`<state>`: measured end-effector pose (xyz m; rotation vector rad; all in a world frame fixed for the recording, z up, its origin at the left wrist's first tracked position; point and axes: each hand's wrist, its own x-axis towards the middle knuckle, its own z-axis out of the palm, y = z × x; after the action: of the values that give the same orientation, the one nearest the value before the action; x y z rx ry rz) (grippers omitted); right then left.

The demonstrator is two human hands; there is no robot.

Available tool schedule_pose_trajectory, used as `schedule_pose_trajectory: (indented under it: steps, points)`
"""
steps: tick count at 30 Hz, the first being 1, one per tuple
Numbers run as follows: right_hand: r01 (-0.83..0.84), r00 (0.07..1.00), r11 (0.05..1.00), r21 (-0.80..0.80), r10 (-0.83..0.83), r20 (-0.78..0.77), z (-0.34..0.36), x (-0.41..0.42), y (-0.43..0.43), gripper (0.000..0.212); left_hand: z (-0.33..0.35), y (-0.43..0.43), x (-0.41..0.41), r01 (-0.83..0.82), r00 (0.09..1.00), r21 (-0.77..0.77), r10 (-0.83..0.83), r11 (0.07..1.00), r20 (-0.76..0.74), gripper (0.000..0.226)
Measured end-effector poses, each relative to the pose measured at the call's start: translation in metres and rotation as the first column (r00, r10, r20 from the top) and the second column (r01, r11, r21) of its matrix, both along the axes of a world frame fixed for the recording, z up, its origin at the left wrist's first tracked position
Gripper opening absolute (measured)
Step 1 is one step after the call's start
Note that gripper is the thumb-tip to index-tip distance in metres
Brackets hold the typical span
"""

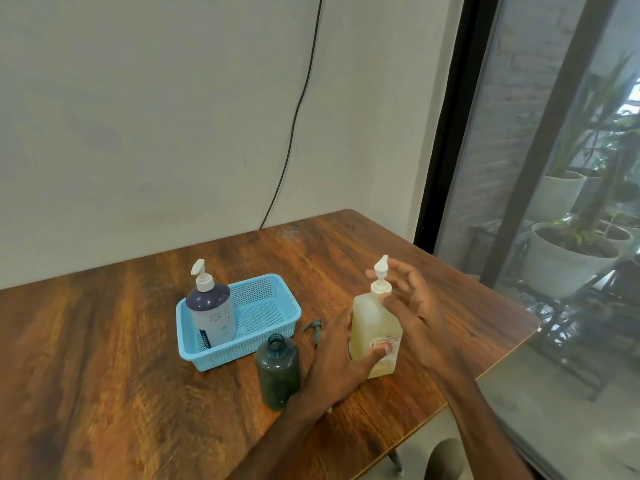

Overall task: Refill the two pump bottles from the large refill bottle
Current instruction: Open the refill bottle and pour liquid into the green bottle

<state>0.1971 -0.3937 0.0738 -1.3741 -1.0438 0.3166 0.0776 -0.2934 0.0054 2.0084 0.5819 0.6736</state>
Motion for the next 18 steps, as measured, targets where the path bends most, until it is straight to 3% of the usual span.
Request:
schedule_pose_trajectory:
  steps: [5,11,15,18]
  points:
    - [0.184,0.978,0.983,0.012,-0.184,0.097,0.0006,-0.0009,0.0021,0.052,0.0014,-0.0007,-0.0009,0.001,1.0,0.007,-0.001,1.0,0.018,0.074]
    - [-0.024,0.999,1.0,0.011,0.025,-0.021,-0.0006,0.0025,-0.0036,0.046,-0.0035,0.0016,0.0017,0.0,1.0,-0.014,0.0,1.0,0.007,0.067]
    - [0.137,0.985,0.99,-0.024,-0.134,0.105,-0.0014,-0.0013,0.0001,0.05,0.0023,-0.0017,-0.0009,-0.005,1.0,-0.013,0.005,1.0,0.018,0.072]
    - [0.165,0.982,0.986,0.021,-0.166,0.088,-0.0031,-0.0019,0.0016,0.041,0.0025,-0.002,-0.0012,0.001,1.0,-0.01,-0.001,1.0,0.01,0.07]
